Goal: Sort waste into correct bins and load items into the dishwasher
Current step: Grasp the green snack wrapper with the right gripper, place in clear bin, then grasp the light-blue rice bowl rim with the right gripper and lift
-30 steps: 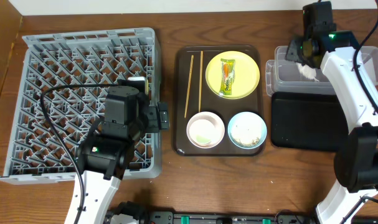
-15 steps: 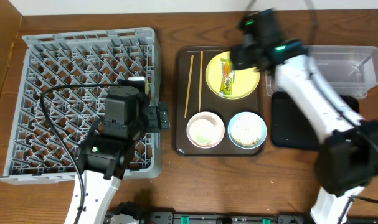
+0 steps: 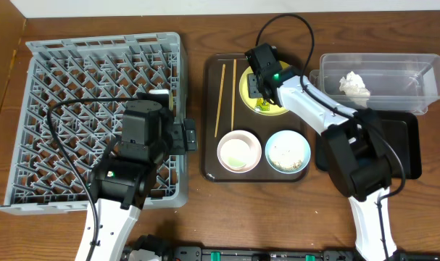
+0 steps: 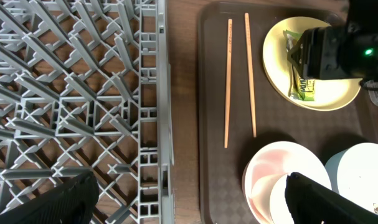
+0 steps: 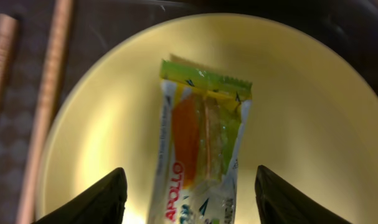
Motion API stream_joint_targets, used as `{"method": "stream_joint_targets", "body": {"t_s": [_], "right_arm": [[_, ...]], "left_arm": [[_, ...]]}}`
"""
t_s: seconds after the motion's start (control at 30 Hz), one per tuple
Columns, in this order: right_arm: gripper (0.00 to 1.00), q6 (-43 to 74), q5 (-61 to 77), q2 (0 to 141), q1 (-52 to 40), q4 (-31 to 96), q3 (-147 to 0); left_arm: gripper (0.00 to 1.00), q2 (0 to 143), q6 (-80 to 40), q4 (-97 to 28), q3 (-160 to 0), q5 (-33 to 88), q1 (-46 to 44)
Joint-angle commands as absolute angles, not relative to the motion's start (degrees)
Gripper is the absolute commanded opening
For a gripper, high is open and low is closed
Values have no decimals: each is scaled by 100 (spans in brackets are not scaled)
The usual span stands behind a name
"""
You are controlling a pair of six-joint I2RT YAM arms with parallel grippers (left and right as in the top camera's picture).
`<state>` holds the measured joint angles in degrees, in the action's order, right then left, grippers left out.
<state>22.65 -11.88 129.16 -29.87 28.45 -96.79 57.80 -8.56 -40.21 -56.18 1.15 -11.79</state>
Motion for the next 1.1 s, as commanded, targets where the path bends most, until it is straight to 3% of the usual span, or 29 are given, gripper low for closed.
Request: {"method": "stream_joint_targets", "body": {"t_s": [0.0,0.03,0.1,0.17,0.57,0.8,0.83,0.9,0.97,1.07], "right_arm": [[60,2440,-1302,13190,-2965,2915,-9690],[54,2440,-1245,13246,-2965,2943,-9690],[24,2438,-1155,13323,-2965,2967,-9690],[1,2438,-1155,13242,-2941,3024,-9695],[1,2742,-1004,11268,-1909,3813,-9708],[1,3627,-1052,11493,-910,4456,-9703],[5,3669,-956,11555,-808,4464,-9703],[29,3507,-486,11611,-659,4434,-9703],[36,2963,27,11585,-578,4388,-9712],[38,2659,357,11399,-567,4491,-9714]], "left_arm": [[96,5798,-779,-4029,-5723,106,-1192],[96,5798,-779,-4029,-5723,106,-1192],[96,5798,-779,-4029,-5723,106,-1192],[96,5798,-779,-4029,-5723,106,-1192],[96,5798,-779,-4029,-5723,106,-1192],[96,5798,-779,-4029,-5723,106,-1192],[96,5798,-779,-4029,-5723,106,-1192],[96,5798,-779,-4029,-5723,106,-1192],[96,5798,-779,-4029,-5723,106,-1192],[96,5798,-779,-4029,-5723,106,-1192]]}}
